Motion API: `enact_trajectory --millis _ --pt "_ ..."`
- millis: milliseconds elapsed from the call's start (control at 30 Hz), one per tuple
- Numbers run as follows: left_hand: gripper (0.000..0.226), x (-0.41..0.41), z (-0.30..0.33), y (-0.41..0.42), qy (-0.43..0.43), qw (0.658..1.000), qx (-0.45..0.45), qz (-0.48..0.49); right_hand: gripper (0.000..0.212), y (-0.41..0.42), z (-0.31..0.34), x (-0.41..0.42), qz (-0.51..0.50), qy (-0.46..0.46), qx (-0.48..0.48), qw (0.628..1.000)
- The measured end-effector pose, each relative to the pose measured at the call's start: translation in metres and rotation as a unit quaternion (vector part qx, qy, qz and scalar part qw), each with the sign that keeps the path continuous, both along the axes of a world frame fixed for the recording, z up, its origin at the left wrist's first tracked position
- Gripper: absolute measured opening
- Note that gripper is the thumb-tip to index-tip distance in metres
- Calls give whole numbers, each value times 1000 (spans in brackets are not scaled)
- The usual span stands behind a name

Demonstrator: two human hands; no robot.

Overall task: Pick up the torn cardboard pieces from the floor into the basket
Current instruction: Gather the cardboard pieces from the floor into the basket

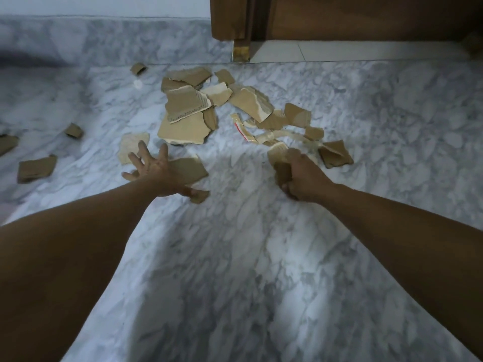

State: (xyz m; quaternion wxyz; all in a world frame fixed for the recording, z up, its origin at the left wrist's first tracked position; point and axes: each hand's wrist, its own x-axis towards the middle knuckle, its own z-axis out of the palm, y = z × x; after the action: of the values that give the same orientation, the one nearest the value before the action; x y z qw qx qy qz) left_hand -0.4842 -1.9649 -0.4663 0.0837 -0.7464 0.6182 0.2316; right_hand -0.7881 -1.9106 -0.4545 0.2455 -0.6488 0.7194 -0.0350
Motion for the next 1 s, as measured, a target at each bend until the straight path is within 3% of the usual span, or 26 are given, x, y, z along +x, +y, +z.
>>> enact_trajectory --millis 67,167,267,333,467,700,833,967,1000 --pt "136 5 -3 -2 5 1000 17 -20 75 -15 -5 0 -23 48 13 999" --pt "108 5 -8 1 4 999 -3 -39 93 -31 -15 -5 -82 118 57 988" --pt "90 -1 -4 2 11 1000 -23 -17 106 -38 -13 -5 -101 94 73 988" --pt "79 -4 0 0 26 999 -33 2 101 -42 -5 -5 -110 83 58 989" --pt "69 -8 -1 -2 106 994 -20 20 114 -48 4 0 -121 47 79 988" --pt "56 -20 18 9 197 976 -87 25 97 -50 20 19 -52 84 101 990" --pt "54 -10 56 2 207 972 -108 37 69 -61 63 38 -29 67 98 992" --pt "47 10 85 1 183 981 -48 38 63 -65 89 48 -30 45 89 995" --pt "56 12 89 3 175 984 -23 28 60 -65 92 48 -33 47 86 995"
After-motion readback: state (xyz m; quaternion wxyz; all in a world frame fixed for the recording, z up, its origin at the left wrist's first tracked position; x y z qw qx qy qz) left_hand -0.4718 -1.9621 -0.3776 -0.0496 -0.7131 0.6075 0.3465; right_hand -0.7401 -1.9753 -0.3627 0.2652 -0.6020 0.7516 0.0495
